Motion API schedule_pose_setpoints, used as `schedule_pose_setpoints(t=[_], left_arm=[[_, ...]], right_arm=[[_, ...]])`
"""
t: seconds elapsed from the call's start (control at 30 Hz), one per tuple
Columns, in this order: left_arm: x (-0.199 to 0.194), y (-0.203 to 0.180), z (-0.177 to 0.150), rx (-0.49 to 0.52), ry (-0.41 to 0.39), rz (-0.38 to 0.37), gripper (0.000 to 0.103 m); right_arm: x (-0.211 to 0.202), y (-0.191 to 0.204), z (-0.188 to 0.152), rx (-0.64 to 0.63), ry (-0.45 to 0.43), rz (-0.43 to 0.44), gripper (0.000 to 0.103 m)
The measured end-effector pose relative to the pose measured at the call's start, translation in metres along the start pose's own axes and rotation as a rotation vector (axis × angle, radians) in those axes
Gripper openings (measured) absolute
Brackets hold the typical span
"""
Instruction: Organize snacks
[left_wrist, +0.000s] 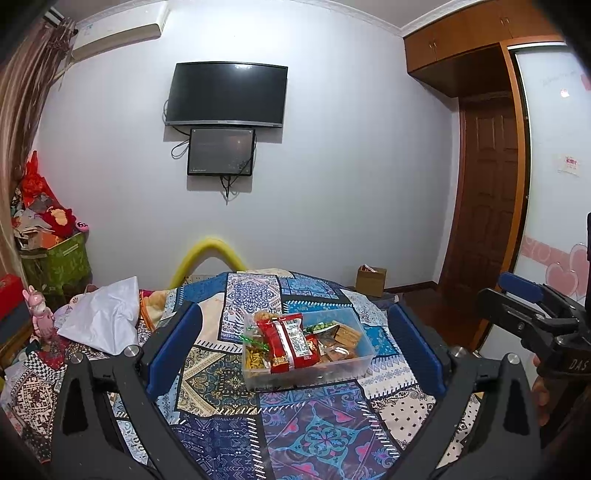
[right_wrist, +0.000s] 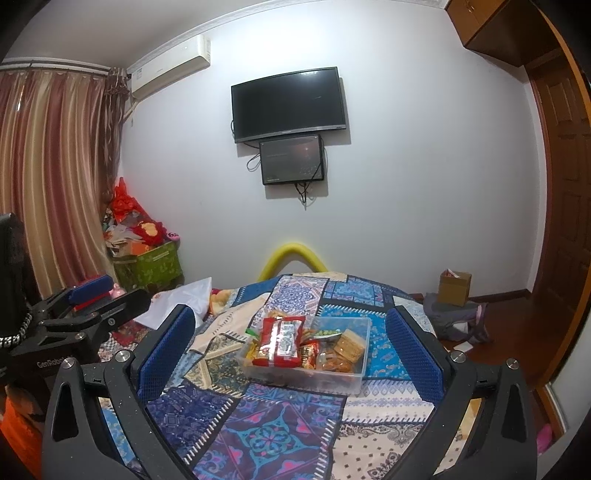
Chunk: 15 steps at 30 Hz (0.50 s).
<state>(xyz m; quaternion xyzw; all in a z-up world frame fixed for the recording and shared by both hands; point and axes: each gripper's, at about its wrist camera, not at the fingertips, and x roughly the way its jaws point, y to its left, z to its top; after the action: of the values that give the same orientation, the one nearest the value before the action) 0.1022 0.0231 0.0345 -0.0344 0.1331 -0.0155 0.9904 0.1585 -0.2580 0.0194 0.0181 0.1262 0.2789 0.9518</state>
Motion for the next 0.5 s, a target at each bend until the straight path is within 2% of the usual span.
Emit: schedule_pose_setpoints(t=[0.5], left_arm=[[0.0018, 0.0019, -0.0029, 0.007, 0.011, -0.002, 0.102]], right_arm=[[-0.0024, 0.0008, 0.0013, 0.003, 0.009, -0.003, 0.103]])
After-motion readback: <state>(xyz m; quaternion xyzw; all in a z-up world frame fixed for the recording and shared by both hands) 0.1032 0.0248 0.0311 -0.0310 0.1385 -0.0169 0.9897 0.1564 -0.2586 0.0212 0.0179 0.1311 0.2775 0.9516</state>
